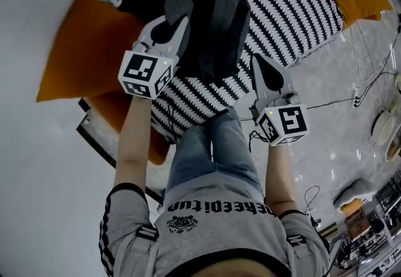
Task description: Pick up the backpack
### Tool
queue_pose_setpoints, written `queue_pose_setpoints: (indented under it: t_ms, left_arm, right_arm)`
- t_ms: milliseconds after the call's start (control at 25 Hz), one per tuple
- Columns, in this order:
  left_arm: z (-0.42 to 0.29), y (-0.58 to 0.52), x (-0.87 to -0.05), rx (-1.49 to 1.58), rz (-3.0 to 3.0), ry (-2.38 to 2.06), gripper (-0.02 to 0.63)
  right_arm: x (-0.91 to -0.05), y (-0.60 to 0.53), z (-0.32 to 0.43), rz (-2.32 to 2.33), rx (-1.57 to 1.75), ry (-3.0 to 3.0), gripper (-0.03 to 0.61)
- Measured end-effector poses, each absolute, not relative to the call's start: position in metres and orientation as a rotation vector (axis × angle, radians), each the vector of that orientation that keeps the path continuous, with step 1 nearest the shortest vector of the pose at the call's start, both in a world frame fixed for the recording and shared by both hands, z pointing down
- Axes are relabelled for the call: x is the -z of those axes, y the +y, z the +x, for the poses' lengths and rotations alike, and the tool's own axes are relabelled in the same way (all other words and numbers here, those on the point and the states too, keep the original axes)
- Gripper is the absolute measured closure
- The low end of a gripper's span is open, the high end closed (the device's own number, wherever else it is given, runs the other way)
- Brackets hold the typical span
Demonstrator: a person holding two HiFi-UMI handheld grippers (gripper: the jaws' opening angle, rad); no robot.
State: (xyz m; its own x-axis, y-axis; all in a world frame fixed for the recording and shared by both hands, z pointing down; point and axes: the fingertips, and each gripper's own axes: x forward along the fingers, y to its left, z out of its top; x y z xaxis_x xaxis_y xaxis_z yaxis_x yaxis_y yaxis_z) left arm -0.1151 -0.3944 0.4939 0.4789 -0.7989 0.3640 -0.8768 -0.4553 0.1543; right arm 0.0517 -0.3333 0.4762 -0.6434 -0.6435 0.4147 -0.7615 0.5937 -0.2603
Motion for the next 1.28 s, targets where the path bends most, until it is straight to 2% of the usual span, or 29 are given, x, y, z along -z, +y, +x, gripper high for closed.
queue_pose_setpoints:
  t_ms: [360,1280]
  left_arm:
    - [-0.120,-0.355,-0.437,-0.239,2.465,-1.426,0.566]
    - [-0.052,-0.288,-0.347,-0.148,2.630,-1.348,0.566]
  right_arm:
    - [-0.445,-0.322,0.041,1.180,-0.525,-2.599,0.575]
    - [-0.355,-0.303,0.067,1.299,-0.294,-2.682,0.575]
